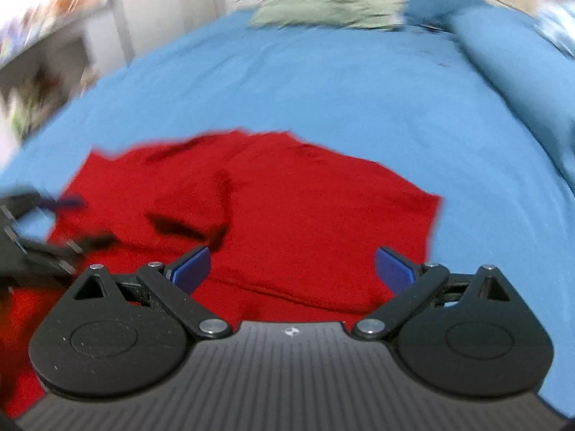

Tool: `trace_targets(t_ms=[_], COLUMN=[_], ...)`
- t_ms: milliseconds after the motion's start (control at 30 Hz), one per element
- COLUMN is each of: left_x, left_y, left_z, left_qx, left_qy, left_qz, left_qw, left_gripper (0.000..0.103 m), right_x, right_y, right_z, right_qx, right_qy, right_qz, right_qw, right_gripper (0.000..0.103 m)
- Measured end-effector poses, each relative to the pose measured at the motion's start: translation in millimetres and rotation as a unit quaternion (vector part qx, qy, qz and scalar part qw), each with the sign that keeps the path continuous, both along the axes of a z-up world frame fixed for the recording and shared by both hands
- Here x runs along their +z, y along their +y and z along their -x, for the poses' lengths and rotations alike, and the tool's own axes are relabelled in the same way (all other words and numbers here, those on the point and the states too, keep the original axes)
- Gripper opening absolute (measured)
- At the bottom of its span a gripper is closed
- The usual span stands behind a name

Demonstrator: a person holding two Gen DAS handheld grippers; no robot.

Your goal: Fold small clothes

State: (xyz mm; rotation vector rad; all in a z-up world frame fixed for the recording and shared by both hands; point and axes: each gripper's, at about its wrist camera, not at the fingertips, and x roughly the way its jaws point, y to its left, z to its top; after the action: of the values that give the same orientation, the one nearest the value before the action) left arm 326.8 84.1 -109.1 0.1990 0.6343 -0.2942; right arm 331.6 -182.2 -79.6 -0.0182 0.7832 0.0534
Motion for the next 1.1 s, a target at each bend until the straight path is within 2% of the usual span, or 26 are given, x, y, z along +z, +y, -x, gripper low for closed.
trace_targets(t_ms=[100, 233, 300, 367, 433, 467, 533, 633, 700, 800, 833, 867, 1000, 1100], left_x=[-10.3, -13.7, -15.9, -19.6, -19.8, -18.5, -18.5, -16.6, -16.0, -18.7, -20.8, -22.8, -28.9, -28.3], left_y=[30.8, 61.5, 70.8, 76.0, 78.5, 78.6, 88.1, 99.5, 103.8, 110.8, 113.7, 116.5, 126.4, 128.6], left_z=[-4.6, -17.1, -21.7, -23.2, -23.3, -25.2, -24.2, -25.6, -24.1, -23.1, -23.7, -24.7, -22.3, -20.9], left_qx=[0.036, 0.067, 0.073, 0.071, 0.070, 0.070, 0.075, 0.091, 0.100, 0.110, 0.112, 0.113, 0.120, 0.120], left_qy=[0.000, 0.020, 0.031, 0.040, 0.044, 0.043, 0.043, 0.049, 0.050, 0.058, 0.065, 0.072, 0.087, 0.088], left_qz=[-0.004, 0.027, 0.034, 0.043, 0.036, 0.033, 0.039, 0.060, 0.063, 0.065, 0.071, 0.077, 0.077, 0.078], left_qw=[0.9993, 0.9972, 0.9963, 0.9957, 0.9960, 0.9961, 0.9955, 0.9928, 0.9917, 0.9901, 0.9890, 0.9880, 0.9860, 0.9857], left_gripper=[0.089, 0.089, 0.089, 0.089, 0.089, 0.089, 0.089, 0.089, 0.089, 0.089, 0.089, 0.089, 0.089, 0.089], right_x=[-12.8, -35.6, -48.3, -54.5, -54.9, -53.3, -46.0, -34.5, -36.4, -54.8, -62.2, -68.3, -72.6, -70.1], right_y=[33.7, 74.3, 94.3, 111.2, 119.9, 120.5, 113.7, 83.4, 62.6, 39.2, 34.5, 30.8, 20.1, 17.0], right_z=[-26.0, -61.6, -75.4, -80.5, -84.3, -86.3, -87.2, -75.0, -62.9, -48.5, -46.1, -44.2, -41.1, -49.1], right_qx=[0.052, 0.095, 0.124, 0.148, 0.165, 0.167, 0.132, 0.044, -0.020, -0.081, -0.094, -0.101, -0.103, -0.104], right_qy=[0.011, 0.029, 0.037, 0.025, 0.018, 0.020, 0.008, -0.026, -0.037, -0.019, -0.008, 0.000, -0.022, -0.026], right_qz=[0.034, 0.054, 0.096, 0.135, 0.144, 0.137, 0.110, 0.033, -0.010, -0.051, -0.056, -0.063, -0.098, -0.110], right_qw=[0.998, 0.994, 0.987, 0.979, 0.976, 0.976, 0.985, 0.998, 0.999, 0.995, 0.994, 0.993, 0.990, 0.988], right_gripper=[0.103, 0.082, 0.071, 0.068, 0.047, 0.022, 0.021, 0.021, 0.021, 0.026, 0.028, 0.034, 0.062, 0.060])
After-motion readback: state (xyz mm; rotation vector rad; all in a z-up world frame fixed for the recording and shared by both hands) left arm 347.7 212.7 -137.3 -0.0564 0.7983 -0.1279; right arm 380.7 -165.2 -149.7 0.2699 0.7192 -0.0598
